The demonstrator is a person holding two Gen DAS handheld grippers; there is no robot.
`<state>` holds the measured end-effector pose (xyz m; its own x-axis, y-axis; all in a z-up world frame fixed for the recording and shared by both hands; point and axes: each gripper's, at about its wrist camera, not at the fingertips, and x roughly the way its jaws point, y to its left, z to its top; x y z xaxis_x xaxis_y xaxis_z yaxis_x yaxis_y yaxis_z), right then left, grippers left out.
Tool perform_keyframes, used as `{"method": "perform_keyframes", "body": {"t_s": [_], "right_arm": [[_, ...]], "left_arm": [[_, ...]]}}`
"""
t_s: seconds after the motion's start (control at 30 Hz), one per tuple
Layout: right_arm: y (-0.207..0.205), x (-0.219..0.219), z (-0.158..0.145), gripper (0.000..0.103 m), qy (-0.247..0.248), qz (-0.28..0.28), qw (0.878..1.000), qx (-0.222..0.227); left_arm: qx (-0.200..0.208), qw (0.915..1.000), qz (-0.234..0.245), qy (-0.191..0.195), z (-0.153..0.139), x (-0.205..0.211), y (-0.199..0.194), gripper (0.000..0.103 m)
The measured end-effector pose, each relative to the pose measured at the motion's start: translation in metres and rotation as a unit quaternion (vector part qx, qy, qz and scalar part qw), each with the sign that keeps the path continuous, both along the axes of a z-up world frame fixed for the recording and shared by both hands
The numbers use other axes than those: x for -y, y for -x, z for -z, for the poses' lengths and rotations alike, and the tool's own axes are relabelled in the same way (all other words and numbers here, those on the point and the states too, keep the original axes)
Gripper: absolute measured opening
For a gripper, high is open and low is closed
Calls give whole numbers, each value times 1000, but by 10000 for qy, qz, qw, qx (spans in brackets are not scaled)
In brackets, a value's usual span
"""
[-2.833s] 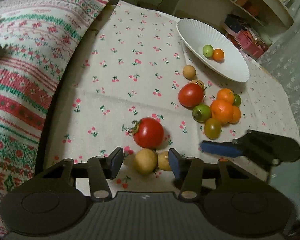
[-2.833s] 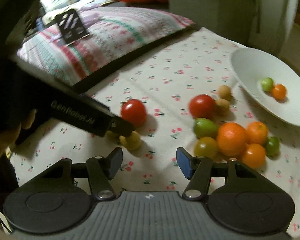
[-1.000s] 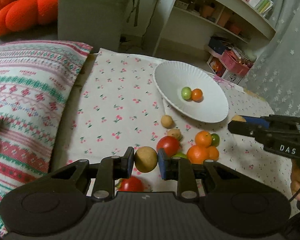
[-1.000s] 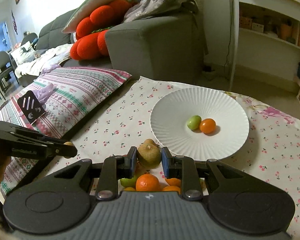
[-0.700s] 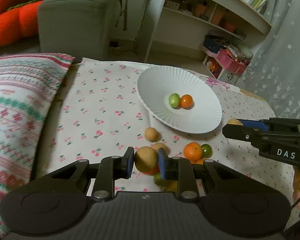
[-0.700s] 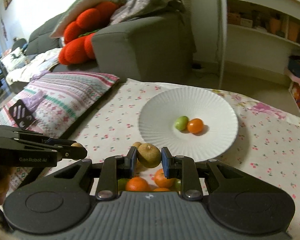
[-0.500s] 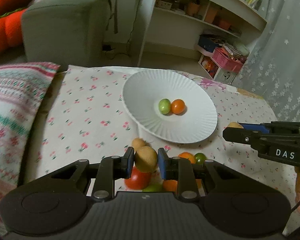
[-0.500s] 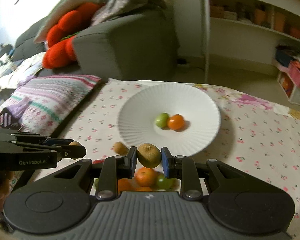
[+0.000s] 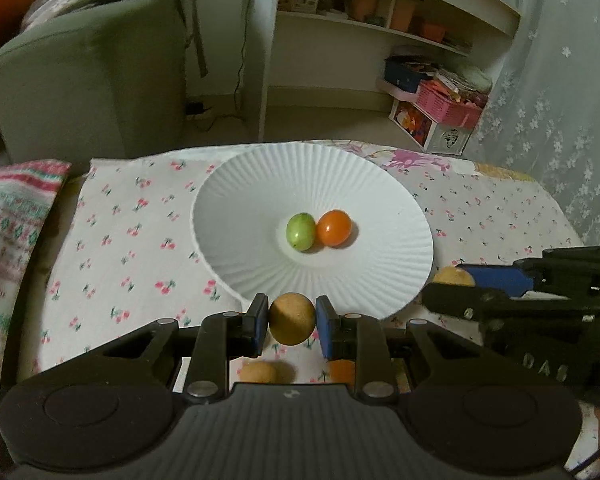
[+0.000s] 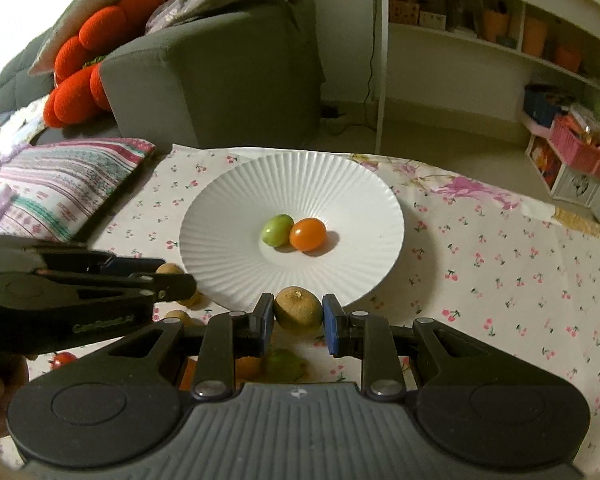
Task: Organize fruits
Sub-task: 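Carry both brown kiwis with both tools to the white plate, then open both tools to release the kiwis beside the lime and tomato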
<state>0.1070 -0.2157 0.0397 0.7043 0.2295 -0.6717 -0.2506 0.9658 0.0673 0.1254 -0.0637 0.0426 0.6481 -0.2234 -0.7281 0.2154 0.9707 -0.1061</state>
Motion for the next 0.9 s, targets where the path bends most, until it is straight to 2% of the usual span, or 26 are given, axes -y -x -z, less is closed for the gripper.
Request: {"method": "perform_keyframes", "body": {"t_s": [0.9], "right_arm": [[-26, -16, 20, 23, 344, 37, 9994, -9]], "left_arm": [[150, 9991, 178, -364, 19, 17, -29, 12]]}}
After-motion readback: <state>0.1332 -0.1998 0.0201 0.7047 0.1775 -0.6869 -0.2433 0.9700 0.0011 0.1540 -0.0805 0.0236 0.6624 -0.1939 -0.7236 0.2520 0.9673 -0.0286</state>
